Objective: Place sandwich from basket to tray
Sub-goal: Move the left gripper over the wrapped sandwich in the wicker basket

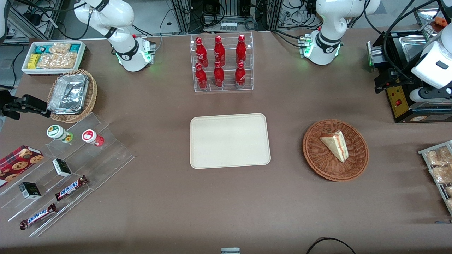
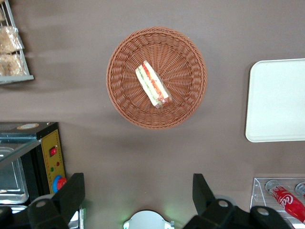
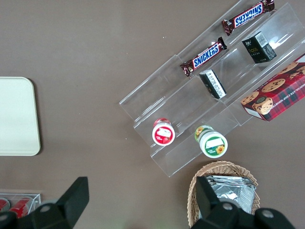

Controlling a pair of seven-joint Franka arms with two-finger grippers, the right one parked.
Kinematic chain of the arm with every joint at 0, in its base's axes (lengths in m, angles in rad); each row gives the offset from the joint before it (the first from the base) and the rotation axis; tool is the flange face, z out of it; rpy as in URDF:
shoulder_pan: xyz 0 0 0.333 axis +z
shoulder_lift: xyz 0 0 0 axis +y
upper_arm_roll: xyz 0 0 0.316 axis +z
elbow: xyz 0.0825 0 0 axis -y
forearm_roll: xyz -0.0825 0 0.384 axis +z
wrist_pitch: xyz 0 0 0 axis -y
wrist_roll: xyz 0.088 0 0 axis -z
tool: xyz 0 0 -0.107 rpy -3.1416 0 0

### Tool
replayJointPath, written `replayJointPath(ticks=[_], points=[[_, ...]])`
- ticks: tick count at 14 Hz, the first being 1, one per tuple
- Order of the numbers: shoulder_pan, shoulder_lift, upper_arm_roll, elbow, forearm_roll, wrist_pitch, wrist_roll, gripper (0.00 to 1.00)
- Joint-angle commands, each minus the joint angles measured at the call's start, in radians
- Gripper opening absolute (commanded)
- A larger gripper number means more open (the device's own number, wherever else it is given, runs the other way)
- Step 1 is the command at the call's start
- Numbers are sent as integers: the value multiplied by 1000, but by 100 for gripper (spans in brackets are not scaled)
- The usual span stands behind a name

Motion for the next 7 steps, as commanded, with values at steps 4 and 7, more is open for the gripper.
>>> replayJointPath(ticks=[4,7], points=[[-9,43,15,29,-9,1,59,100],[-13,103,15,-4,-3,77,49,100]])
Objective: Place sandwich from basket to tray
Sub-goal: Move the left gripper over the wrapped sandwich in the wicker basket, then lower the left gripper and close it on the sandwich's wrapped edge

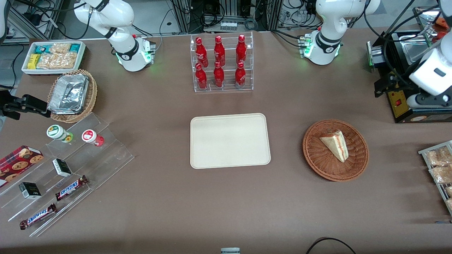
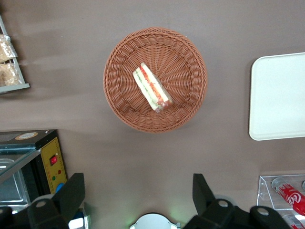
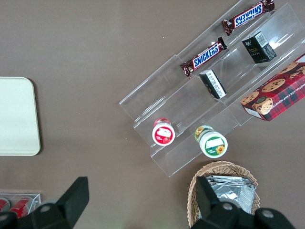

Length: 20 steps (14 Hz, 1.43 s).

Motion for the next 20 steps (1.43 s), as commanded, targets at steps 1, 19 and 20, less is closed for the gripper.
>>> replayJointPath(ticks=[1,19,20], points=[[-13,48,11,-47,2,91,-2,100],[-21,140,-4,-632,-1,871,-449,100],[-21,149,-4,-644,-1,888,-449,100]])
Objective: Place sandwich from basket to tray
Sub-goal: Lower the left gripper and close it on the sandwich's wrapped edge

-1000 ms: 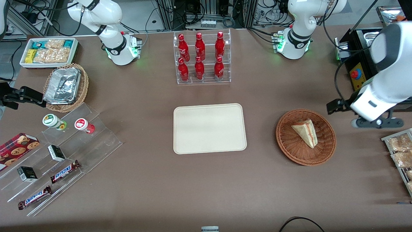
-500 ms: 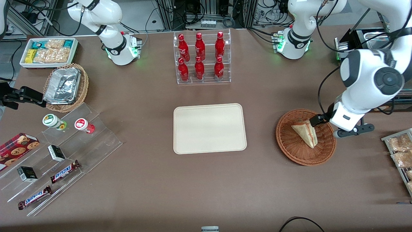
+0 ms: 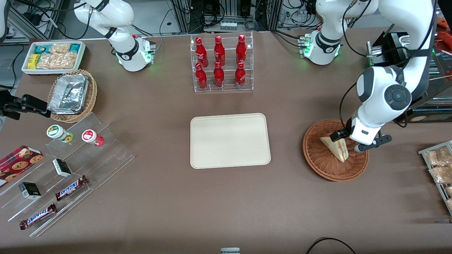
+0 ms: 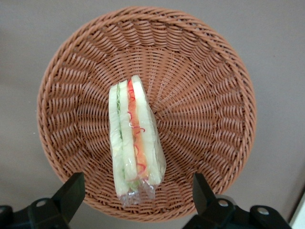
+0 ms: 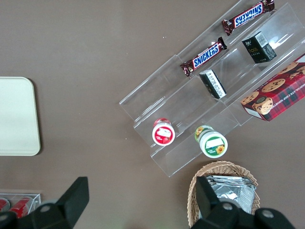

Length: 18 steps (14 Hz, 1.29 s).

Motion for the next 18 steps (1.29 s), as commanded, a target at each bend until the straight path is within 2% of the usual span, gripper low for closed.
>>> replayJointPath(ticks=[1,9,10,11,13,14,15,16,18], points=[[-6,27,5,-26,-1,71,-23,100],[-6,82,6,-41,2,118,-23,99],[-6,84,6,-41,2,119,-23,91],[-6,84,6,-41,2,119,-23,80],[-6,85,6,-43,2,118,-23,37],[-5,88,6,-41,3,116,-22,19],[-5,88,6,-41,3,112,-20,6],[-5,85,6,-40,5,109,-19,0],[-5,73,6,-32,6,90,-13,0]])
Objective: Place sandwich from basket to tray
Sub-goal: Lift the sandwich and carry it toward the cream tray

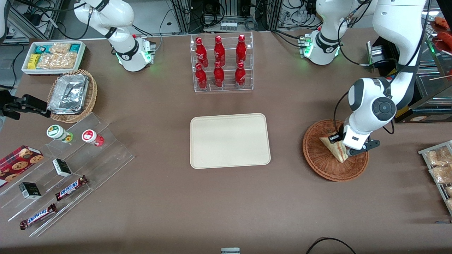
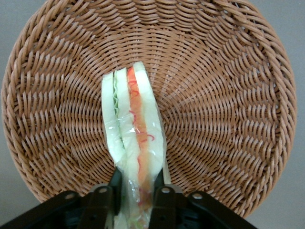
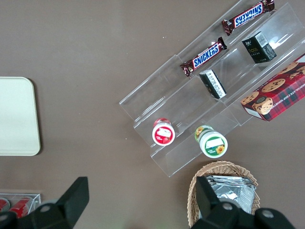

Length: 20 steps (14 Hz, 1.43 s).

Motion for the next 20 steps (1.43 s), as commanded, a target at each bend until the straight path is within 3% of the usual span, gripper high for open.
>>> replayJointPath(ticks=[1,6,10,14,20], points=[[-7,-28,3,3,8,-27,-7,0],[-59,-88,-3,170,9,-305,-7,0],[-169,-75,-6,375,3,-510,-33,0],[-334,-15,-8,472,-9,-515,-74,0],[-520,187,-8,678,-11,-513,-219,0]])
